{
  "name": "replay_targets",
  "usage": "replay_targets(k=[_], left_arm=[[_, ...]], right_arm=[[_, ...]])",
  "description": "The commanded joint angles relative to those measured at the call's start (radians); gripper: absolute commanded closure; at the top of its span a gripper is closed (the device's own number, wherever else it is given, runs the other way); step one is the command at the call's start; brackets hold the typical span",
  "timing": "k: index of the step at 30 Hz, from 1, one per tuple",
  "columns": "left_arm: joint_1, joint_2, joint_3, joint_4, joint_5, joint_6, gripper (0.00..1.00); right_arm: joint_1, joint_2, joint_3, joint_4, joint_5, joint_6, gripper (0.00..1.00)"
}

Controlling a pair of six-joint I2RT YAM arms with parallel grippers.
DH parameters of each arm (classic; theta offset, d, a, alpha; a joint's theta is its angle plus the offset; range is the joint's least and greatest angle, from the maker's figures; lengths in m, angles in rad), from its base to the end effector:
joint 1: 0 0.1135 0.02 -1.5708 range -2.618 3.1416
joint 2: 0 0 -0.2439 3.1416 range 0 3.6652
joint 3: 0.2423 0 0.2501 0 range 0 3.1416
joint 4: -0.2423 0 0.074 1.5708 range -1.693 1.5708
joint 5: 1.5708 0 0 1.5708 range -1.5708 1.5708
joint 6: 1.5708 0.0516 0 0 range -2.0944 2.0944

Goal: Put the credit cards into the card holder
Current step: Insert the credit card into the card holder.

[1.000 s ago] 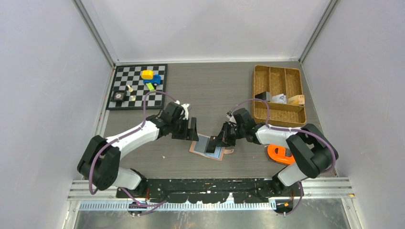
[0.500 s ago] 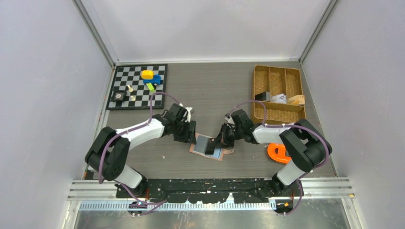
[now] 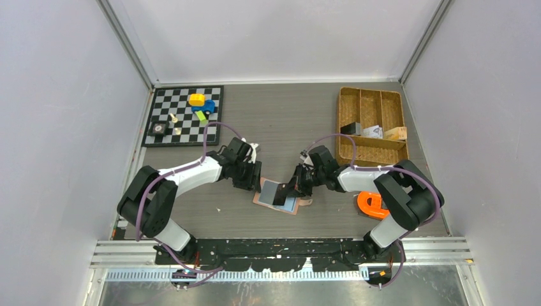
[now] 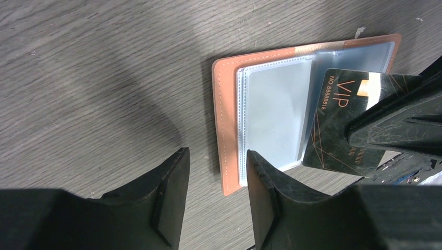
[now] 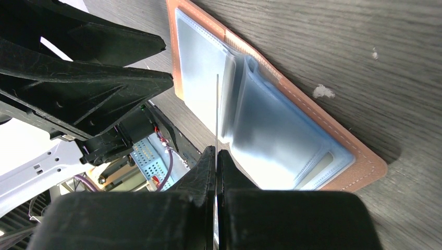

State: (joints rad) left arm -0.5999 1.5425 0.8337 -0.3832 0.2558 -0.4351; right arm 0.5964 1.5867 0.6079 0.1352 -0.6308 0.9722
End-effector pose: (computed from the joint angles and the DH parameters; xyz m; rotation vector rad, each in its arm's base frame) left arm 0.2349 -0.1765 0.1348 0.3157 2.7624 -0.6462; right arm 0.2196 0.1858 0.1030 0.1771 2.7468 1.3651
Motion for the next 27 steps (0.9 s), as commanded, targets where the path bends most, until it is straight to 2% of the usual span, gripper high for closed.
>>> replay_targets(k=[1,27], left_arm=[[0.003,0.002,0.033,-0.016,-0.011,0.024,0.55],[0.002,0.047,0.048,-0.019,0.016,0.041,0.64]], right_arm=[[0.006,0.009,0.027,0.035,-0.014,0.007,0.99],[0.006,0.119,0.048,0.052,-0.003,-0.007,1.00]])
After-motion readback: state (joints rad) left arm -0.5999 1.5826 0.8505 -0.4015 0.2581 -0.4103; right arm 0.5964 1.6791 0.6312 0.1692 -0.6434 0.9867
